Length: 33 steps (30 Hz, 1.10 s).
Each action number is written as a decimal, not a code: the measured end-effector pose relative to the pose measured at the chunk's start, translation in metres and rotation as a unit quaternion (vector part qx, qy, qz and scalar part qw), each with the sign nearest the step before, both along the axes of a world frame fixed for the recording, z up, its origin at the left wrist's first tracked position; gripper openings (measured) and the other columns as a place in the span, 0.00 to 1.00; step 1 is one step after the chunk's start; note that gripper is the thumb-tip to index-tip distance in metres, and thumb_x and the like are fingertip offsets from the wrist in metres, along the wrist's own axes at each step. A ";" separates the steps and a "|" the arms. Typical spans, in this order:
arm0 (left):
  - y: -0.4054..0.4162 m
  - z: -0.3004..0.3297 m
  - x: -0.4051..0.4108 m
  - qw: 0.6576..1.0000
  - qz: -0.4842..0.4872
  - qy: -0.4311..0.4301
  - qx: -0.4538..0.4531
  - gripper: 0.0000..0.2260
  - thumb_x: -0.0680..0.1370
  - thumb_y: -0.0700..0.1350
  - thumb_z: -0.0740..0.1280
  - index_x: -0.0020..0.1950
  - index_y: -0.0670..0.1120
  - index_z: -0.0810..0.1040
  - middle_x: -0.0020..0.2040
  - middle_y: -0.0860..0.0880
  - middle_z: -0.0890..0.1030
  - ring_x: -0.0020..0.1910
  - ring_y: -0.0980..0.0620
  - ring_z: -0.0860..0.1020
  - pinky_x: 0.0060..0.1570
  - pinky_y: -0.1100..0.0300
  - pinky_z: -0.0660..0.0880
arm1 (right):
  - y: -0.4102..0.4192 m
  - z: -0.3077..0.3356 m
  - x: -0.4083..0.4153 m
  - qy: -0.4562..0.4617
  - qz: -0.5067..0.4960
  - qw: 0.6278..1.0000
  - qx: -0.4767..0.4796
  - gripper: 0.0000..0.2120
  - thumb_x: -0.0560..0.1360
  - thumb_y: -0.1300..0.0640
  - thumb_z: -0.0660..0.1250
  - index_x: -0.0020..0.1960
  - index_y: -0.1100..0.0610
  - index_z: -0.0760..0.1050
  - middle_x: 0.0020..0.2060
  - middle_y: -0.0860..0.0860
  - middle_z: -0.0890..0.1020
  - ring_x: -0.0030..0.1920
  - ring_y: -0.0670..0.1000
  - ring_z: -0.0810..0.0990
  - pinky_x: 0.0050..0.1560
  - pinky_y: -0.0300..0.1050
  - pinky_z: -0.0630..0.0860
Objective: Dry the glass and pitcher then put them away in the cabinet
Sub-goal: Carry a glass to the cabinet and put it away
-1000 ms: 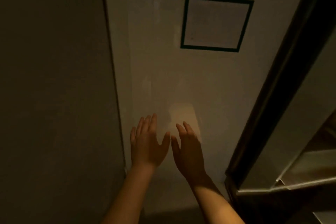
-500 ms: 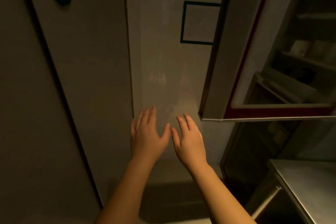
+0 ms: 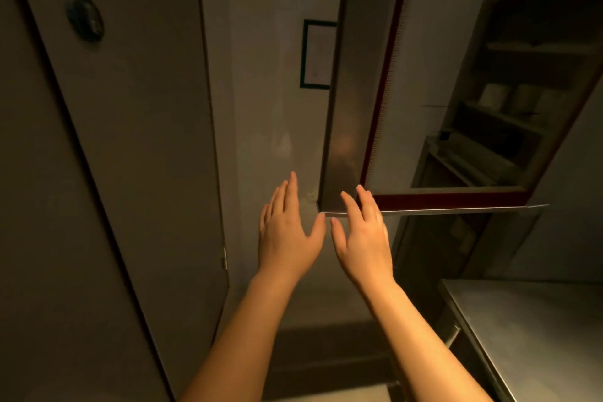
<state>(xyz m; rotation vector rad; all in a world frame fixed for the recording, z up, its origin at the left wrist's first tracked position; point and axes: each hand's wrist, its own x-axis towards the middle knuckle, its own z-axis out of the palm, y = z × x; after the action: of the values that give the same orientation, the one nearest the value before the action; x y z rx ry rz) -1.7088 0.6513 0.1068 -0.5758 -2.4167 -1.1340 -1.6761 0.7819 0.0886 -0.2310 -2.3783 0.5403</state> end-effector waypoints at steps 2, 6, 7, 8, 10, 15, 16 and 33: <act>0.020 0.005 0.000 0.999 -0.032 -0.017 0.023 0.37 0.79 0.54 0.63 0.79 0.55 0.40 0.79 0.51 0.51 0.77 0.52 0.52 0.74 0.51 0.56 | 0.017 0.005 -0.002 0.007 -0.015 1.000 0.017 0.25 0.79 0.51 0.62 0.75 0.51 0.61 0.77 0.51 0.56 0.77 0.51 0.49 0.73 0.53 0.54; 0.060 0.005 -0.013 0.998 -0.045 -0.028 0.018 0.37 0.80 0.51 0.61 0.77 0.56 0.36 0.80 0.51 0.45 0.77 0.50 0.51 0.72 0.52 0.56 | 0.050 0.009 -0.012 -0.006 -0.022 0.999 0.049 0.28 0.79 0.51 0.62 0.77 0.49 0.57 0.78 0.51 0.51 0.78 0.52 0.45 0.74 0.57 0.52; 0.069 0.003 -0.018 0.999 -0.036 -0.025 0.005 0.37 0.81 0.51 0.61 0.77 0.55 0.36 0.80 0.52 0.44 0.78 0.50 0.50 0.73 0.52 0.55 | 0.057 0.010 -0.016 -0.006 -0.021 0.998 0.053 0.29 0.79 0.51 0.63 0.77 0.49 0.56 0.78 0.51 0.50 0.78 0.53 0.45 0.74 0.57 0.51; 0.077 0.001 -0.023 0.999 -0.026 -0.022 -0.007 0.36 0.81 0.51 0.60 0.77 0.54 0.36 0.79 0.51 0.43 0.78 0.50 0.49 0.73 0.52 0.54 | 0.063 0.010 -0.021 -0.004 -0.020 0.998 0.062 0.30 0.79 0.51 0.63 0.77 0.49 0.55 0.78 0.51 0.49 0.77 0.53 0.44 0.74 0.57 0.50; 0.091 -0.001 -0.029 0.999 -0.008 -0.027 -0.020 0.36 0.81 0.50 0.59 0.77 0.53 0.35 0.79 0.50 0.41 0.78 0.49 0.48 0.74 0.51 0.52 | 0.075 0.008 -0.030 0.002 -0.022 0.995 0.093 0.32 0.78 0.51 0.64 0.77 0.49 0.53 0.78 0.52 0.48 0.77 0.54 0.42 0.74 0.58 0.47; 0.115 -0.001 -0.037 0.999 0.009 -0.052 0.002 0.36 0.82 0.49 0.59 0.77 0.52 0.33 0.79 0.46 0.39 0.76 0.44 0.58 0.68 0.52 0.65 | 0.100 0.000 -0.052 0.011 -0.030 0.989 0.147 0.37 0.76 0.51 0.67 0.78 0.48 0.51 0.78 0.54 0.48 0.77 0.57 0.42 0.72 0.62 0.45; 0.119 -0.002 -0.040 0.999 0.015 -0.052 0.006 0.37 0.82 0.49 0.59 0.77 0.52 0.32 0.79 0.46 0.39 0.76 0.43 0.58 0.68 0.51 0.66 | 0.104 -0.001 -0.056 0.011 -0.029 0.987 0.156 0.38 0.75 0.51 0.68 0.78 0.47 0.50 0.78 0.53 0.48 0.77 0.57 0.42 0.72 0.63 0.45; 0.168 -0.007 -0.167 0.996 0.078 -0.054 -0.002 0.44 0.79 0.50 0.66 0.75 0.53 0.30 0.78 0.44 0.43 0.74 0.40 0.59 0.69 0.48 0.64 | 0.130 -0.014 -0.162 -0.017 -0.049 0.982 0.180 0.44 0.73 0.51 0.70 0.79 0.49 0.45 0.78 0.55 0.43 0.77 0.59 0.39 0.73 0.67 0.45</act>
<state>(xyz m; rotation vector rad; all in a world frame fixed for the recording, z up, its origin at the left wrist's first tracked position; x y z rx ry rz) -1.8757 0.8193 0.0994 -0.3290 -2.5059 -1.1199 -1.8382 0.9119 0.0748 -0.1931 -2.4310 0.0540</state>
